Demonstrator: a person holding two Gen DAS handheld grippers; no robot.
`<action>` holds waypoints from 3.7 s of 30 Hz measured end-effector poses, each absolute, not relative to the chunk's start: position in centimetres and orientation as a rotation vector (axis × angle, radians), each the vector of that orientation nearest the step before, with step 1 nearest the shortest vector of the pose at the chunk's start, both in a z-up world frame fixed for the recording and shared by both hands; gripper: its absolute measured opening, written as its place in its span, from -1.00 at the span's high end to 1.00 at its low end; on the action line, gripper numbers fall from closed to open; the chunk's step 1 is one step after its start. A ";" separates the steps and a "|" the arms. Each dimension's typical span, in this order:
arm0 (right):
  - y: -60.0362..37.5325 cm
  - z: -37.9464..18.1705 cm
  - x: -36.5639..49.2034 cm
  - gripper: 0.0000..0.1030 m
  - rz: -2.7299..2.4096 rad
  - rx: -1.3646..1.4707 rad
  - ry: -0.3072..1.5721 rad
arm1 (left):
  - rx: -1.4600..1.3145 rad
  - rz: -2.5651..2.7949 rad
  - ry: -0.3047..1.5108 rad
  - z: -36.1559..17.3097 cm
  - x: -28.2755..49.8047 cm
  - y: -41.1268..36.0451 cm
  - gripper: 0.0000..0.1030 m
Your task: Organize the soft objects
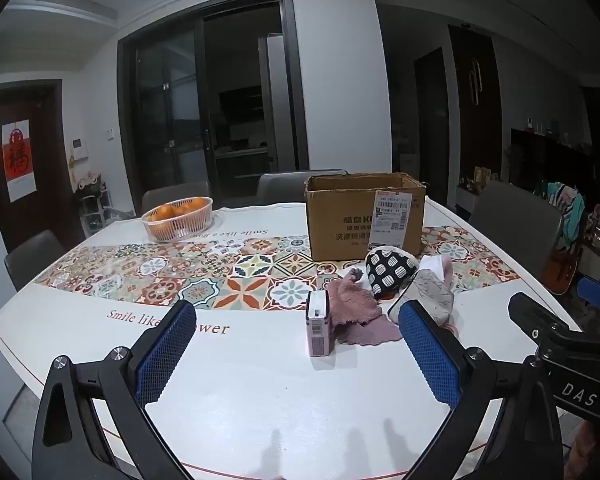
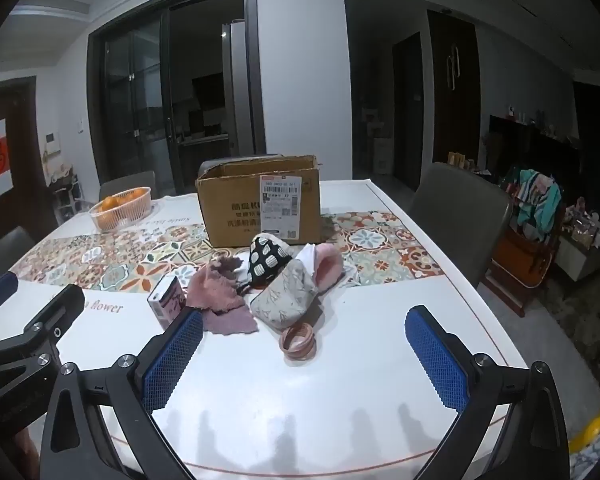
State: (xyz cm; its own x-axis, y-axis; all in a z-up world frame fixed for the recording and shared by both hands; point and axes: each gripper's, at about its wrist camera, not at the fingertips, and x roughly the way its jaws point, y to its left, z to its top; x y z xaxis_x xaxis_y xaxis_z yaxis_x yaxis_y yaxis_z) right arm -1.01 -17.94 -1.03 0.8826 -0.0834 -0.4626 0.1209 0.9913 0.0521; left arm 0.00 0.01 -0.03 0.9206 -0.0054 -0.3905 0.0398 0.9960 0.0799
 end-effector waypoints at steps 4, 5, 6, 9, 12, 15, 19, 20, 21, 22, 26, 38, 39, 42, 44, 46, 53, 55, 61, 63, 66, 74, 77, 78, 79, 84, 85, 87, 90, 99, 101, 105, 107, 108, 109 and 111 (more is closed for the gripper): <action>-17.9 -1.0 -1.1 -0.99 -0.110 0.069 0.478 | 0.088 -0.015 0.398 0.0 0.0 0.1 -1.00; -17.9 -1.0 -1.1 -0.99 -0.111 0.068 0.479 | 0.089 -0.015 0.396 0.0 -0.1 0.1 -1.00; -17.8 -1.1 -1.1 -0.99 -0.114 0.058 0.483 | 0.090 -0.018 0.394 0.0 -0.1 0.1 -1.00; -17.7 -1.1 -1.1 -0.99 -0.115 0.057 0.483 | 0.091 -0.011 0.388 0.1 0.2 0.2 -1.00; -17.8 -1.1 -1.0 -0.99 -0.116 0.060 0.484 | 0.091 -0.004 0.380 0.3 0.1 -0.1 -1.00; -17.8 -1.0 -1.1 -0.99 -0.116 0.054 0.481 | 0.088 0.000 0.374 0.0 -0.3 0.1 -1.00; -17.7 -1.1 -1.2 -0.99 -0.118 0.053 0.477 | 0.088 -0.001 0.374 0.0 -0.4 0.1 -1.00; -17.7 -1.1 -1.2 -0.99 -0.118 0.053 0.478 | 0.088 -0.003 0.375 0.0 -0.3 0.1 -1.00; -17.7 -1.1 -1.2 -0.99 -0.117 0.053 0.478 | 0.087 -0.004 0.377 0.0 -0.3 0.1 -1.00; -17.6 -1.1 -1.2 -0.99 -0.117 0.053 0.477 | 0.086 -0.003 0.376 0.0 -0.4 0.1 -1.00; -18.0 -0.9 -1.2 -0.99 -0.117 0.052 0.478 | 0.084 -0.005 0.378 0.1 -0.5 0.1 -1.00; -17.8 -1.0 -1.3 -0.99 -0.117 0.052 0.477 | 0.075 -0.015 0.392 0.0 -0.4 0.3 -1.00; -17.7 -1.0 -1.3 -0.99 -0.118 0.052 0.476 | 0.074 -0.017 0.395 -0.1 -0.4 0.3 -1.00; -17.7 -1.0 -1.3 -0.99 -0.118 0.051 0.476 | 0.071 -0.019 0.398 -0.3 -0.2 0.3 -1.00; -17.8 -1.0 -1.3 -0.99 -0.117 0.050 0.477 | 0.072 -0.018 0.397 -0.3 -0.2 0.3 -1.00; -17.9 -0.9 -1.3 -0.99 -0.118 0.052 0.476 | 0.070 -0.019 0.398 -0.3 -0.2 0.4 -1.00; -17.9 -0.9 -1.3 -0.99 -0.117 0.051 0.477 | 0.070 -0.021 0.399 -0.3 -0.3 0.4 -1.00; -17.9 -0.9 -1.3 -0.99 -0.118 0.050 0.476 | 0.071 -0.022 0.400 -0.3 -0.2 0.4 -1.00; -17.8 -0.9 -1.3 -0.99 -0.118 0.050 0.476 | 0.070 -0.021 0.400 -0.3 -0.2 0.4 -1.00; -17.9 -0.9 -1.3 -0.99 -0.118 0.050 0.476 | 0.070 -0.022 0.399 -0.3 -0.2 0.4 -1.00; -17.9 -0.9 -1.3 -0.99 -0.117 0.050 0.476 | 0.070 -0.022 0.400 -0.3 -0.2 0.4 -1.00; -17.8 -0.9 -1.2 -0.99 -0.118 0.049 0.476 | 0.070 -0.023 0.400 -0.3 -0.2 0.3 -1.00; -17.8 -1.0 -1.2 -0.99 -0.118 0.049 0.476 | 0.070 -0.023 0.400 -0.3 -0.2 0.3 -1.00; -17.8 -1.0 -1.2 -0.99 -0.118 0.049 0.476 | 0.069 -0.023 0.401 -0.3 -0.2 0.3 -1.00; -17.8 -1.0 -1.2 -0.99 -0.118 0.050 0.476 | 0.070 -0.023 0.401 -0.3 -0.2 0.3 -1.00; -17.7 -1.2 -1.0 -0.99 -0.118 0.049 0.477 | 0.067 -0.024 0.402 -0.5 -0.2 0.3 -1.00; -17.7 -1.2 -0.9 -0.99 -0.117 0.051 0.478 | 0.067 -0.024 0.404 -0.5 -0.1 0.3 -1.00; -17.8 -1.1 -1.0 -0.99 -0.115 0.050 0.482 | 0.061 -0.029 0.410 -0.7 0.0 0.3 -1.00; -17.5 -1.7 -0.6 -0.99 -0.111 0.051 0.486 | 0.059 -0.032 0.420 -1.0 0.4 0.5 -1.00; -17.7 -3.7 1.4 -0.98 -0.113 0.067 0.527 | 0.054 -0.042 0.458 -3.3 2.8 0.3 -0.93; -17.7 -4.5 2.1 -0.95 -0.114 0.068 0.540 | 0.061 -0.037 0.465 -3.8 3.4 0.2 -0.84; -17.5 -5.5 3.3 -0.85 -0.116 0.049 0.561 | 0.059 -0.040 0.492 -5.0 4.9 0.2 -0.77; -17.3 -6.1 4.0 -0.82 -0.110 0.037 0.576 | 0.055 -0.043 0.504 -5.4 5.5 0.2 -0.73; -17.2 -6.3 4.2 -0.80 -0.108 0.029 0.579 | 0.055 -0.045 0.514 -5.8 5.9 0.2 -0.72; -17.0 -6.6 4.5 -0.78 -0.109 0.018 0.584 | 0.055 -0.047 0.519 -6.0 6.3 0.2 -0.69; -16.7 -7.2 5.3 -0.73 -0.107 0.002 0.590 | 0.058 -0.050 0.533 -6.5 7.1 0.1 -0.66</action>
State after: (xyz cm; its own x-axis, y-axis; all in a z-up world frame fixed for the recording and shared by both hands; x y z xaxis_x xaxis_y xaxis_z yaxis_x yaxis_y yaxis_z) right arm 5.26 -16.70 -7.16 0.8254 -0.1006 -0.5555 0.1016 0.9944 -0.0292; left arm 7.06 0.08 -6.46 0.8604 -0.0327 -0.5086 0.0627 0.9972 0.0419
